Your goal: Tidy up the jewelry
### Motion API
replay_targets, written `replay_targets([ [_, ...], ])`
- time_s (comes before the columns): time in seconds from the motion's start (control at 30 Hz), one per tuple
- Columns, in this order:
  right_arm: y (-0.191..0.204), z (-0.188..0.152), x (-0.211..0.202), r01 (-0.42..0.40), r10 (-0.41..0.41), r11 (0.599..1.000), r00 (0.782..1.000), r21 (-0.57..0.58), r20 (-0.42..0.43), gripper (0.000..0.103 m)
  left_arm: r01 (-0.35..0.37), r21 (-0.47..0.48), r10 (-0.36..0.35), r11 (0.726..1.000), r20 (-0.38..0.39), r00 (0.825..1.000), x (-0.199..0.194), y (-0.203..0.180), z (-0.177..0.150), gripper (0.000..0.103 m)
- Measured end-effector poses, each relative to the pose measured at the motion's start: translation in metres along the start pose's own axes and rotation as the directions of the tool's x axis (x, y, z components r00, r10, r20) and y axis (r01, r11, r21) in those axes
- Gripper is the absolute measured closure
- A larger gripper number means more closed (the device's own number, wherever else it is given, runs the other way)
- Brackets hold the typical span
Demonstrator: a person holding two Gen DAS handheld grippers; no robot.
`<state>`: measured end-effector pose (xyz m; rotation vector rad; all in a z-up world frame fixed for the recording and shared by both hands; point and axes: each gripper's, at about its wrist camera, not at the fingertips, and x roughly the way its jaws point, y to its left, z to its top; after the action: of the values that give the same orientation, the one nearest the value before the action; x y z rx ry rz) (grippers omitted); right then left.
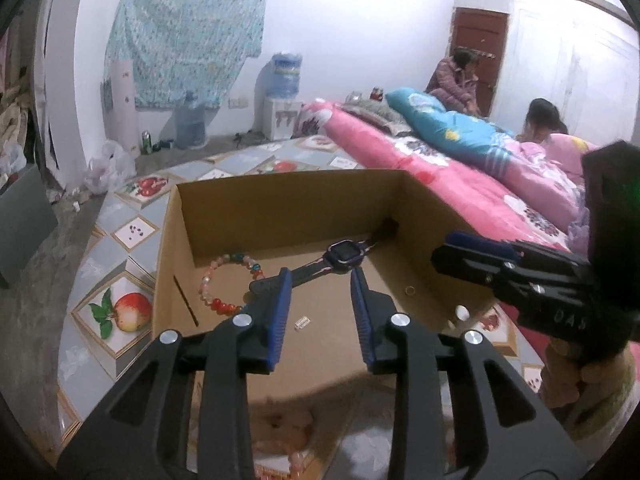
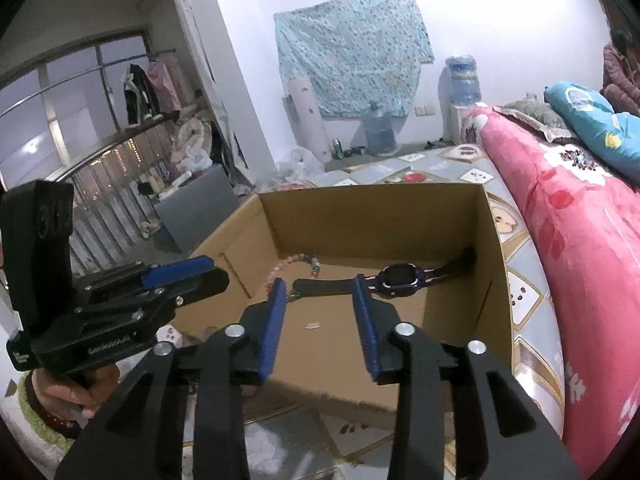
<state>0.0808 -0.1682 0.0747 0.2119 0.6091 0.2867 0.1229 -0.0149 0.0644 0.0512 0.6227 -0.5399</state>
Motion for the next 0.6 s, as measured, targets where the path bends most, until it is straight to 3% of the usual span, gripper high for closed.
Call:
replay_targets([
  [0.27, 0.014, -0.017, -0.030, -0.045, 0.046, 0.999, 0.999, -0.010, 0.025, 0.057, 0.022, 0.002, -0.022, 1.000, 0.023, 0.999, -0.039, -0.009, -0.031, 0.058],
  [0.6, 0.022, -0.034, -0.045, -0.068, 0.068, 0.998, 0.998, 0.005, 0.011, 0.051, 0.020, -0.033, -0.021, 0.999, -0.012, 1.000, -0.054, -0.008, -0.065, 0.052],
])
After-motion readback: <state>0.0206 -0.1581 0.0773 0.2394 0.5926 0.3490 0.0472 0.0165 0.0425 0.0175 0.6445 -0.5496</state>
